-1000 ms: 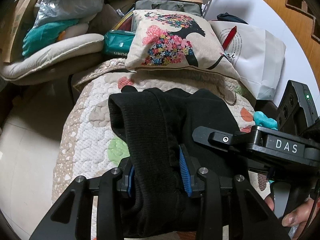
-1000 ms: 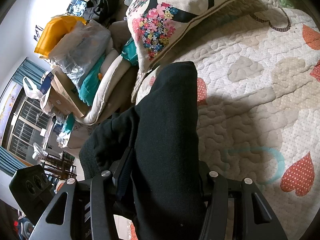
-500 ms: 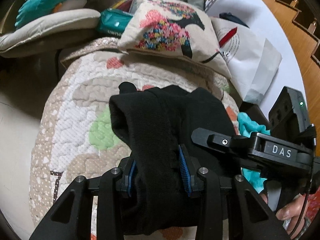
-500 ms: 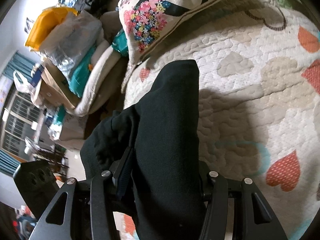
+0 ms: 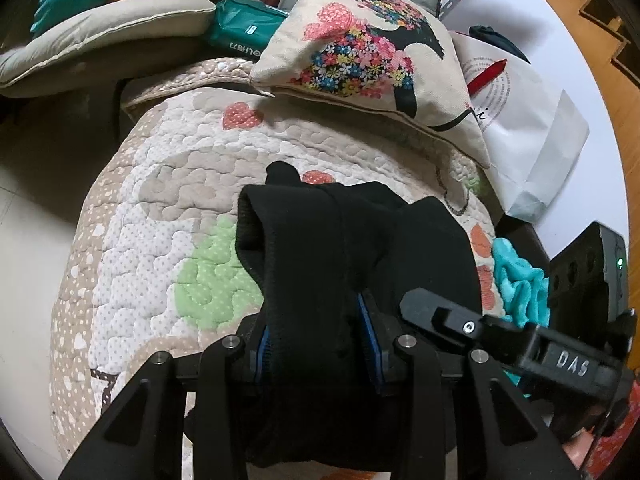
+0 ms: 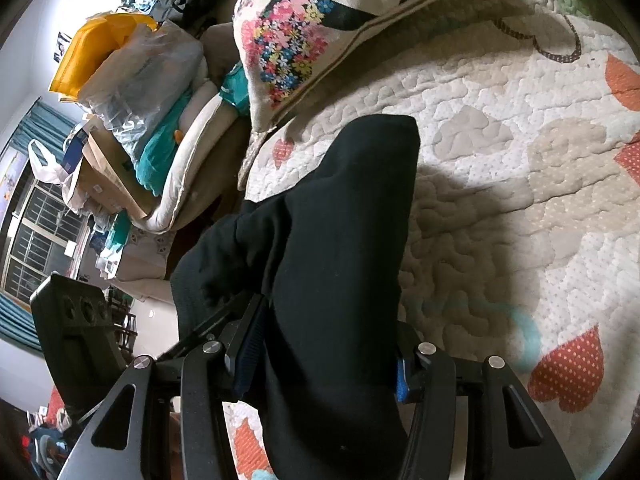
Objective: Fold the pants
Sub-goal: 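Hold the black pants bundle with both grippers and carry it over the bed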
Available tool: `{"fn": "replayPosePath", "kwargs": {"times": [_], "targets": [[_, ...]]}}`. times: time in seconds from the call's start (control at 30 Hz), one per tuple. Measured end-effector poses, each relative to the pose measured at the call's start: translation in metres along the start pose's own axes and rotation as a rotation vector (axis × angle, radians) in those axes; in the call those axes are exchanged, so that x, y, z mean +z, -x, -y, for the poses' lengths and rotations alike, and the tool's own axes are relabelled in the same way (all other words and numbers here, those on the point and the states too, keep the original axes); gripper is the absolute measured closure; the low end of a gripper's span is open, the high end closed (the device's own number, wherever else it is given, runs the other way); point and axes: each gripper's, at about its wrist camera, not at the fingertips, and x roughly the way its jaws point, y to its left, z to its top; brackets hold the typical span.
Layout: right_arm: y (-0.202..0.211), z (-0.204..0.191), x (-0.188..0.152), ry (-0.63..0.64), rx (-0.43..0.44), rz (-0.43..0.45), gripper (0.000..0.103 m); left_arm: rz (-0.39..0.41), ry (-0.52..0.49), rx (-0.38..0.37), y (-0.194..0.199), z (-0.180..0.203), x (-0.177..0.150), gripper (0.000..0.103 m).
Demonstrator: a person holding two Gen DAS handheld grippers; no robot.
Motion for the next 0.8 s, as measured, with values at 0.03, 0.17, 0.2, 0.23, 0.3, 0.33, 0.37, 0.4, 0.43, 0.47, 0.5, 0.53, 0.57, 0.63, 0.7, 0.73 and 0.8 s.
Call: {"fn": "replayPosePath", "kwargs": {"times": [0.03, 0.17, 0.2, 0.23, 0.3, 0.33, 0.37, 0.4, 0.43, 0.47, 0.5, 0.53, 0.57, 0.63, 0.7, 0.73, 0.8], "targets": [[-0.001, 0.001, 0.001, -0.001, 0.002, 0.0, 0.046, 0.001, -0.001, -0.004, 0.0, -0.001, 0.0, 0.067], [0.001, -0.003, 0.003, 0.023, -0.009, 0.004, 0.049, 0.002, 0.003, -0.036, 0.003, -0.004, 0.001, 0.073], [0.002, -0.004, 0.003, 0.03, -0.011, 0.007, 0.05, 0.003, 0.006, -0.047, 0.005, -0.006, 0.001, 0.073], [0.004, -0.007, 0.003, 0.041, -0.014, 0.013, 0.05, 0.004, 0.011, -0.059, 0.007, -0.007, 0.0, 0.074], [0.007, -0.01, 0.003, 0.053, -0.015, 0.023, 0.051, 0.008, 0.017, -0.078, 0.01, -0.009, -0.001, 0.075], [0.009, -0.012, 0.003, 0.062, -0.015, 0.03, 0.051, 0.011, 0.016, -0.081, 0.011, -0.009, -0.001, 0.076], [0.01, -0.014, 0.003, 0.067, -0.015, 0.033, 0.052, 0.015, 0.014, -0.082, 0.012, -0.009, -0.001, 0.076], [0.011, -0.014, 0.002, 0.071, -0.015, 0.037, 0.052, 0.019, 0.009, -0.082, 0.013, -0.008, -0.001, 0.077], [0.013, -0.015, 0.001, 0.075, -0.015, 0.042, 0.052, 0.025, 0.004, -0.08, 0.014, -0.007, -0.002, 0.077], [0.013, -0.016, 0.001, 0.076, -0.015, 0.044, 0.053, 0.028, -0.001, -0.077, 0.014, -0.006, -0.002, 0.077], [0.014, -0.015, 0.001, 0.075, -0.014, 0.046, 0.053, 0.031, -0.008, -0.074, 0.014, -0.005, -0.003, 0.077], [0.015, -0.014, 0.001, 0.072, -0.014, 0.047, 0.053, 0.032, -0.015, -0.07, 0.013, -0.003, -0.004, 0.077], [0.015, -0.013, 0.0, 0.069, -0.016, 0.048, 0.053, 0.031, -0.018, -0.068, 0.012, -0.003, -0.004, 0.077], [0.015, -0.011, 0.0, 0.064, -0.02, 0.048, 0.053, 0.026, -0.023, -0.064, 0.01, -0.002, -0.005, 0.077], [0.016, -0.01, 0.001, 0.061, -0.023, 0.048, 0.053, 0.025, -0.032, -0.058, 0.009, 0.0, -0.006, 0.077], [0.016, -0.01, 0.001, 0.062, -0.026, 0.049, 0.053, 0.026, -0.035, -0.055, 0.009, 0.0, -0.006, 0.077], [0.016, -0.01, 0.001, 0.062, -0.027, 0.051, 0.053, 0.028, -0.036, -0.052, 0.008, 0.0, -0.005, 0.077]]}}
